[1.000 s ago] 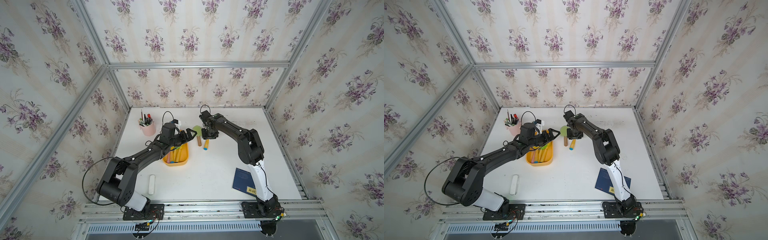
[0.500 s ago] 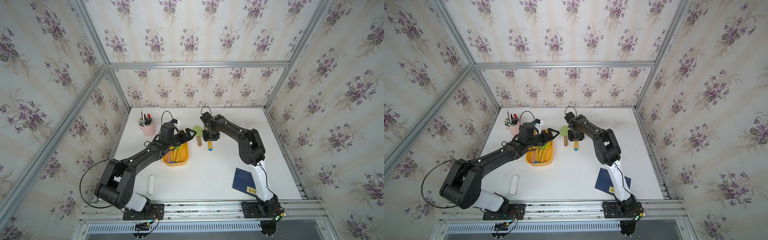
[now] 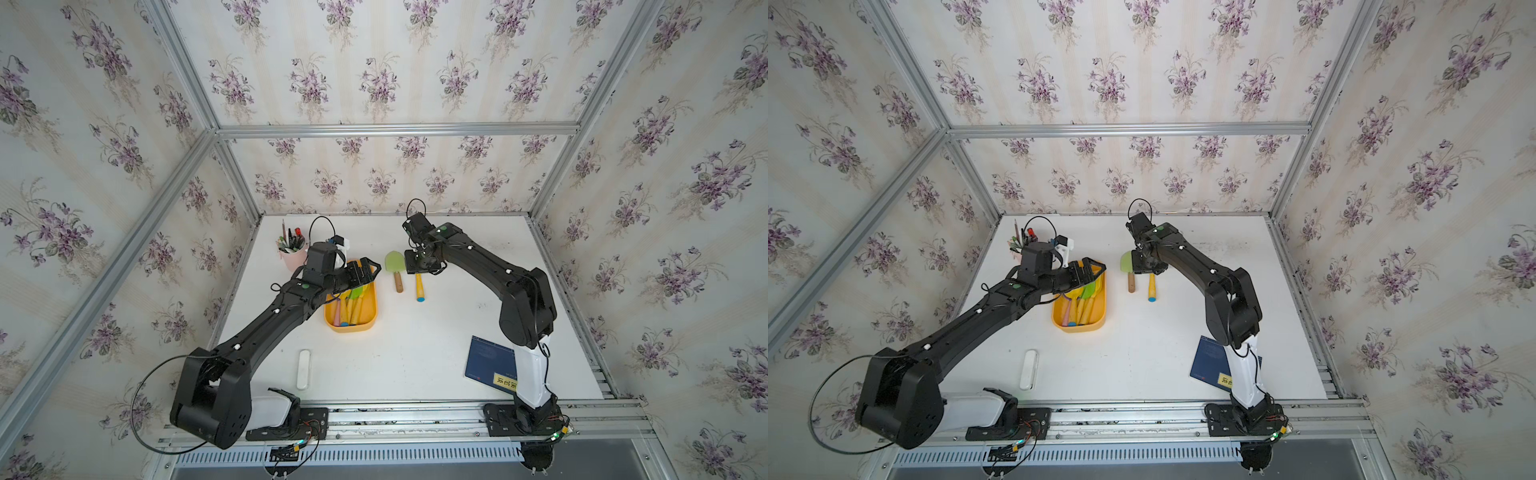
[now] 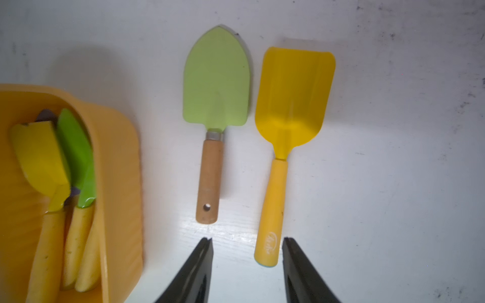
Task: Take the shovel out of the storage box
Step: Pick up the shovel from the storage box.
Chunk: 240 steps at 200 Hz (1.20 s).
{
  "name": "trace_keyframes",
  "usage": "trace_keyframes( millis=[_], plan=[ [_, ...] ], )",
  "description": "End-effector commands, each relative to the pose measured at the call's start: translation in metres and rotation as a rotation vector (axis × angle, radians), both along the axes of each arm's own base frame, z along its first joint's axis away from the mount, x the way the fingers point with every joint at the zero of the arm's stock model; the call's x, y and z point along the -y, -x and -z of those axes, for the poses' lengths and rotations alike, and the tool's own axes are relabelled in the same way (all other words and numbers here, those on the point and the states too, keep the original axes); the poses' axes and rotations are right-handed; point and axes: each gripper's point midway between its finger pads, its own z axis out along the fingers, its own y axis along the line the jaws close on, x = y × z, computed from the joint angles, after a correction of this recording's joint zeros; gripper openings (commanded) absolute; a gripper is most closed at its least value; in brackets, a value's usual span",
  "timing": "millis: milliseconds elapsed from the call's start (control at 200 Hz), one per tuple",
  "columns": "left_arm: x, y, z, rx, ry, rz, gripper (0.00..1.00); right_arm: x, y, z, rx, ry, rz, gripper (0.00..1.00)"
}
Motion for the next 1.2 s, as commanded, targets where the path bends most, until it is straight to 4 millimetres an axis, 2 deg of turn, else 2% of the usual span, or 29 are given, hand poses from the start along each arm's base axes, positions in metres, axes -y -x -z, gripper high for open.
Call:
trace_keyframes(
  millis=[0, 160, 240, 360, 475, 565, 814, 1194],
  plan=[
    [-0.040, 0.035, 0.030, -0.107, -0.198, -0.023, 0.97, -0.026, 0.015, -0.020, 0.037, -0.089, -0.034, 0.47],
    [-0.091, 0.049, 0.034, -0.131, -0.048, -0.110, 0.91, -0.089, 0.059, -0.039, 0.059, -0.188, -0.152, 0.47],
    [-0.100, 0.055, 0.031, -0.137, 0.014, -0.119, 0.90, -0.121, 0.081, -0.039, 0.050, -0.230, -0.210, 0.47],
    [-0.108, 0.055, 0.029, -0.119, 0.098, -0.156, 0.88, -0.165, 0.100, -0.026, 0.009, -0.281, -0.277, 0.47],
    [-0.121, 0.047, 0.036, -0.141, 0.274, -0.154, 0.79, -0.194, 0.107, -0.007, -0.032, -0.296, -0.321, 0.47],
    [-0.134, 0.040, 0.038, -0.140, 0.352, -0.182, 0.77, -0.202, 0.103, 0.012, -0.041, -0.253, -0.317, 0.47],
    [-0.138, 0.046, 0.052, -0.149, 0.298, -0.197, 0.79, -0.212, 0.110, 0.051, -0.092, -0.197, -0.324, 0.47],
    [-0.132, 0.055, 0.069, -0.167, 0.310, -0.183, 0.80, -0.212, 0.106, 0.084, -0.118, -0.124, -0.307, 0.43]
  ],
)
